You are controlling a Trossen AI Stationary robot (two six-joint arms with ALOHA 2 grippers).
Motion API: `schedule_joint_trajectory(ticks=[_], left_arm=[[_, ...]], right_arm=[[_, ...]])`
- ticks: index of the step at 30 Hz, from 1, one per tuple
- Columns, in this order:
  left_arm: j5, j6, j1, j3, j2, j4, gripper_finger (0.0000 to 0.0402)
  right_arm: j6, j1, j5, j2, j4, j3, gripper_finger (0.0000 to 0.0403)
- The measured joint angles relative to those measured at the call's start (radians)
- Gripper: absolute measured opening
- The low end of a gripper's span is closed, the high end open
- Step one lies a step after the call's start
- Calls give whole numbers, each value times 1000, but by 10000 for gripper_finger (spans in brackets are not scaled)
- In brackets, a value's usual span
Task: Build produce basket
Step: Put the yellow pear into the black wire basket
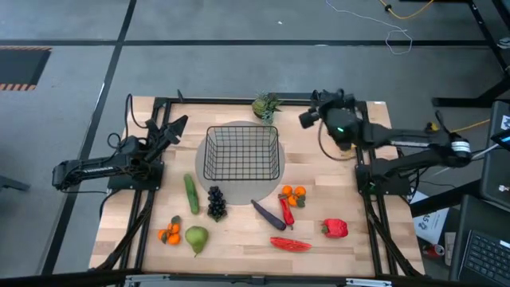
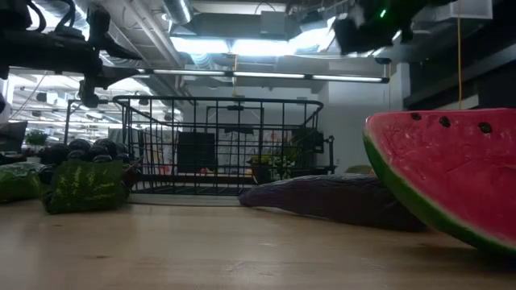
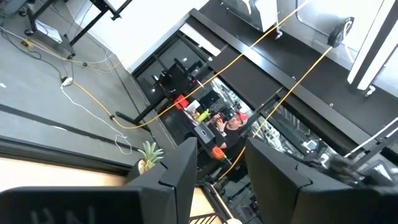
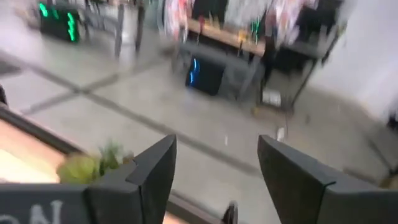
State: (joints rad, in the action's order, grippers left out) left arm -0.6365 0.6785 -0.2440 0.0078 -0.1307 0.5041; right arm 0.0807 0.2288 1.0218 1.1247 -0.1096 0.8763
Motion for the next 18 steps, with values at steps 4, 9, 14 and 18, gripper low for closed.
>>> schedule_joint_trajectory(ticks=[4,9,14,18], left_arm=[[0,0,0,0,0,0,133],[2,18,0,0,0,0,133],[2,-15,0,0,0,-1,133],[2,-51,0,0,0,-1,133]], right_arm=[[338,234,-231,96,-373,94,228],[623,486,-623,212,-847,165,228],[675,565,-654,237,-1078,166,228],[675,567,-545,229,-1178,167,228]])
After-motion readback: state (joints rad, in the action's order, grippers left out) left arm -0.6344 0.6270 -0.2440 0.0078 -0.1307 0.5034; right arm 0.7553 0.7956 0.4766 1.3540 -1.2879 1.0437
